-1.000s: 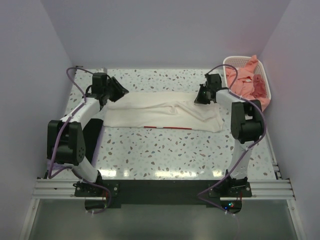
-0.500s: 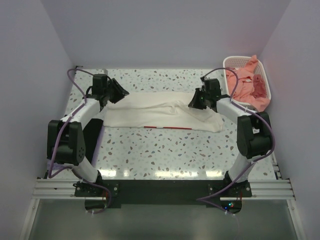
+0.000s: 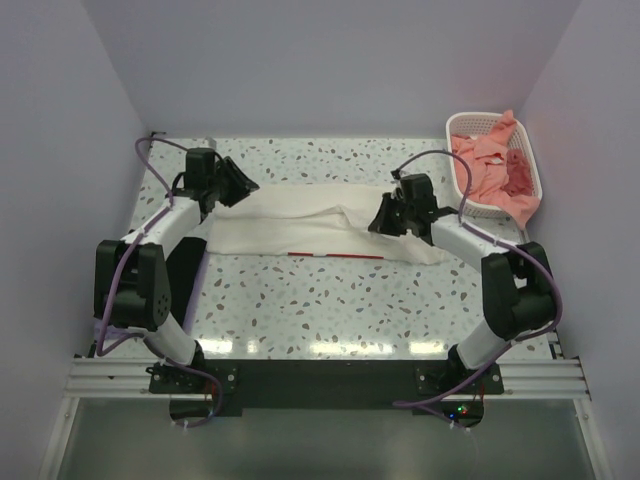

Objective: Fold and stack the t-shirts
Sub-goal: Fold the tshirt

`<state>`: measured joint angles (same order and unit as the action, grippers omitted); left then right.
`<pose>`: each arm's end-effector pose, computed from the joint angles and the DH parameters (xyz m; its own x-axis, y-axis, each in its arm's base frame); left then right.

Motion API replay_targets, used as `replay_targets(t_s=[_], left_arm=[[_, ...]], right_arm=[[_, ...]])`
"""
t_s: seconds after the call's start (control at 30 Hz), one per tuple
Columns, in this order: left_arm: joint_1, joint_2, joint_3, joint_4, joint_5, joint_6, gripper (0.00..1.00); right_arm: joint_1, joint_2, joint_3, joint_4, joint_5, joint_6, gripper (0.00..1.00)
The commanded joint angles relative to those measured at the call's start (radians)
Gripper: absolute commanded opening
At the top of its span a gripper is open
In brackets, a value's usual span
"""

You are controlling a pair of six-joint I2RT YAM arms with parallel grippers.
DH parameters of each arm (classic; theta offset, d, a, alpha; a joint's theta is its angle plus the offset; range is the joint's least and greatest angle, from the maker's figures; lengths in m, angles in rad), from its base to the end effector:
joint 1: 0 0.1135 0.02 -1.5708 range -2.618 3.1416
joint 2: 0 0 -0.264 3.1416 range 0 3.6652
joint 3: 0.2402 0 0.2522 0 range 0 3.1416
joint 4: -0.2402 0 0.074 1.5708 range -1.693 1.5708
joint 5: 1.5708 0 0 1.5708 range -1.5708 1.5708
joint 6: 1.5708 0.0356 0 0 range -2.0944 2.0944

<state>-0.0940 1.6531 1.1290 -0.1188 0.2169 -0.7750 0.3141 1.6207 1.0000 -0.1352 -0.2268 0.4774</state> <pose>0.3685 -0.0424 0.2408 -0.6105 -0.6288 -0.4815 -0.2296 0.7224 -0.6522 0.3270 0.1146 0.2090 -0.7893 0.2144 -0.5754 -0.1058 0.8756 0.4713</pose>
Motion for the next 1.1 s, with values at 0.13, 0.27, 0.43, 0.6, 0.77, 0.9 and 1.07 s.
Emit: replay_targets(t_s=[0.13,0.27,0.43,0.6,0.77,0.9,1.07], left_arm=[[-0.010,-0.003,0.003,0.036,0.019,-0.004,0.42],[-0.013,0.002,-0.001,0.031,0.018,-0.004,0.42],[-0.016,0.000,-0.014,0.027,0.013,-0.003,0.43],[-0.023,0.004,-0.020,0.027,0.010,-0.004,0.43],[-0.055,0.014,-0.024,0.015,-0.007,0.005,0.43],[-0.134,0.008,-0.035,0.001,-0.043,0.029,0.43],[-0.317,0.034,-0.037,0.002,-0.073,0.068,0.44]], right_arm=[[0.028,-0.039,-0.029,0.040,0.001,0.007,0.03],[0.052,-0.027,-0.035,0.046,-0.002,0.006,0.04],[0.068,-0.022,-0.055,0.052,0.000,0.004,0.08],[0.074,-0.056,-0.063,0.054,-0.014,0.010,0.19],[0.080,-0.108,-0.049,-0.001,0.009,-0.003,0.35],[0.071,-0.194,-0.054,-0.165,0.243,0.024,0.43],[-0.027,-0.268,-0.135,-0.216,0.288,0.081,0.39]])
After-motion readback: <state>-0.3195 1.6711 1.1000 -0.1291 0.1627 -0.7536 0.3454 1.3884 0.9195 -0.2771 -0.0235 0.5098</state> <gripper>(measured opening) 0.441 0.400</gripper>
